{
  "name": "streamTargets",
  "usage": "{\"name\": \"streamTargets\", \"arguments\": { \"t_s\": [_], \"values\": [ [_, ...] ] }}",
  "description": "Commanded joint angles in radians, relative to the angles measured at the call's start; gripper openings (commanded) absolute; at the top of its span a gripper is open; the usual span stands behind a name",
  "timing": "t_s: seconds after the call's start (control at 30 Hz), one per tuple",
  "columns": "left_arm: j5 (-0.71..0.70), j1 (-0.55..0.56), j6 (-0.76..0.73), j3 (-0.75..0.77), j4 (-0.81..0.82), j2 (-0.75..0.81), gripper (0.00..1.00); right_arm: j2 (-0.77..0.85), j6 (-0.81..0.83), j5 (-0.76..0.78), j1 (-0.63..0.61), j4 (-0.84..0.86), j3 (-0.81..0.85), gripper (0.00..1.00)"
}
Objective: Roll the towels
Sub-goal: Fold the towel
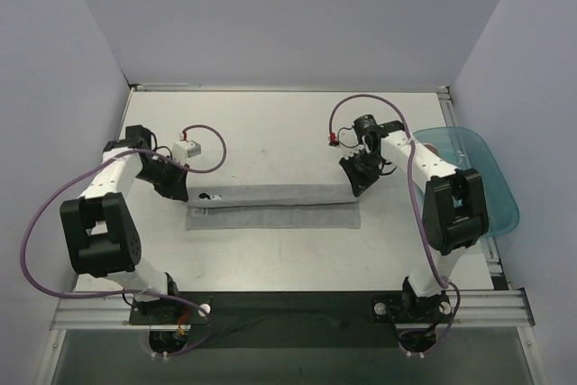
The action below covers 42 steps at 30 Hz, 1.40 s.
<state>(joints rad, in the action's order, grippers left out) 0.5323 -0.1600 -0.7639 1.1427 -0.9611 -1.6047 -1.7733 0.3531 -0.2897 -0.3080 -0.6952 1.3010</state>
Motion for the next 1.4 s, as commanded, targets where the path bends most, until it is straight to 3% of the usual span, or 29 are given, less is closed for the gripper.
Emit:
{"name": "streamTargets", "arguments": {
  "t_s": [0.0,0.27,0.57,1.03,1.37],
  "values": [
    [-0.006,-0.007,-0.063,-0.041,-0.053,0.038,0.00,0.028,0.017,-0.009,-0.002,-0.061,-0.058,0.00],
    [-0.057,-0.009,-0.055,-0.145,0.059,-0.053,0.00,-0.061,-0.003,-0.019,-0.017,0.017,-0.117,0.00],
    [-0.074,-0.007,-0.014,-0.159,0.137,-0.141,0.00,-0.121,-0.006,0.009,-0.023,0.051,-0.123,0.00],
    [0.004,-0.009,0.002,0.017,-0.030,-0.017,0.00,0.054,0.007,0.008,-0.013,-0.069,-0.014,0.00],
    [-0.026,-0.012,-0.037,-0.008,-0.067,-0.004,0.00,0.051,0.023,-0.003,-0.026,-0.061,-0.114,0.00]
  ]
}}
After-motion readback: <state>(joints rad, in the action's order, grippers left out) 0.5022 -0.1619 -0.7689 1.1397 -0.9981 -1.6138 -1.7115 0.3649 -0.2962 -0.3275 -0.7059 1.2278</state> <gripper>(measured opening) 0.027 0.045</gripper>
